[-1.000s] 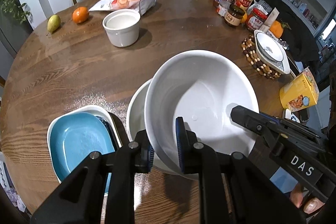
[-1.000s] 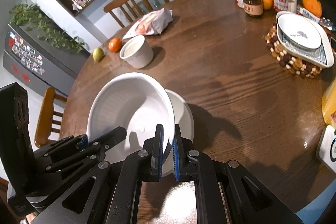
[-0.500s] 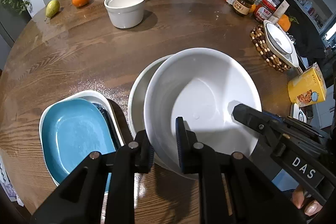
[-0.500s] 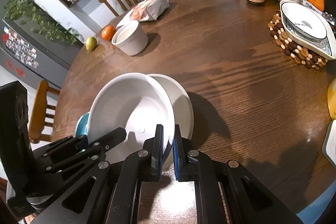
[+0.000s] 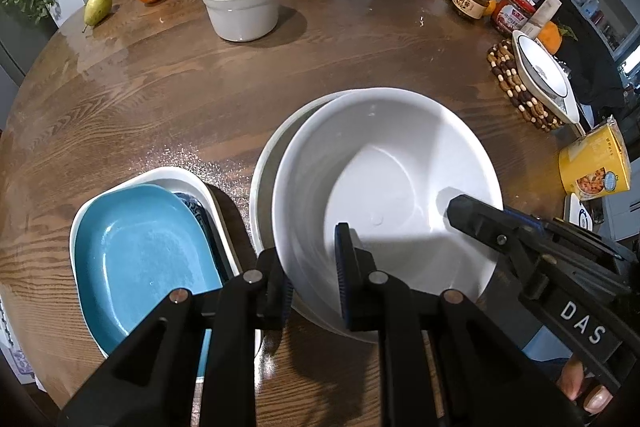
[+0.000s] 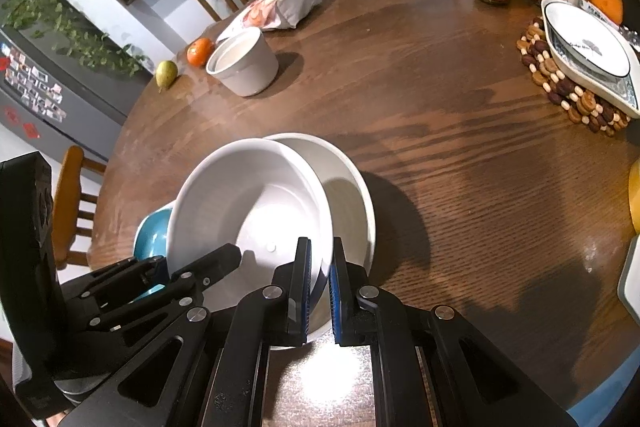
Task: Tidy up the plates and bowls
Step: 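Carry the held white bowl over the white dish stack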
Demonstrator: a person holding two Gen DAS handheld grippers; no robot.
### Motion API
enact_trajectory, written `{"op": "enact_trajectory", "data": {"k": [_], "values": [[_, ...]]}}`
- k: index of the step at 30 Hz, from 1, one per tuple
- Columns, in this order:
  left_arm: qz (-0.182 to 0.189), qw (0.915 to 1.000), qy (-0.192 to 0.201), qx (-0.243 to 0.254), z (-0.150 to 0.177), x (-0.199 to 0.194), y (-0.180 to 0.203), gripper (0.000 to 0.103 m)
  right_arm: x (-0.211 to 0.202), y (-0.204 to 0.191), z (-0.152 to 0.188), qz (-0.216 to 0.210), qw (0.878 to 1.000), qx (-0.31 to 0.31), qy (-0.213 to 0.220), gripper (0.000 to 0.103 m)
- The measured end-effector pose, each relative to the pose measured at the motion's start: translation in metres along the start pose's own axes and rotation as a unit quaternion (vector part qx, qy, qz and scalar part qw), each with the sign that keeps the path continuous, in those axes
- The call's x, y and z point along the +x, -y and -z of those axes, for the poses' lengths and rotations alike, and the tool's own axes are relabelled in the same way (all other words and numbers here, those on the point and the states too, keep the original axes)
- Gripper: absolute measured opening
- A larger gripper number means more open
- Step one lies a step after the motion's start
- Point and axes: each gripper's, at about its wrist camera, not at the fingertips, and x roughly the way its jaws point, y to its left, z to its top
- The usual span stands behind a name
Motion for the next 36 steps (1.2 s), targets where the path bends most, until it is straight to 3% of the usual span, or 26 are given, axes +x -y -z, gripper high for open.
{"op": "enact_trajectory", "data": {"k": [36], "values": [[-0.017,0.9990,-0.022,0.035,-0.005,0.015,0.009,0.017,0.007,-0.008,-0.004,0.052,0.998,-0.034,-0.009,0.010]]}}
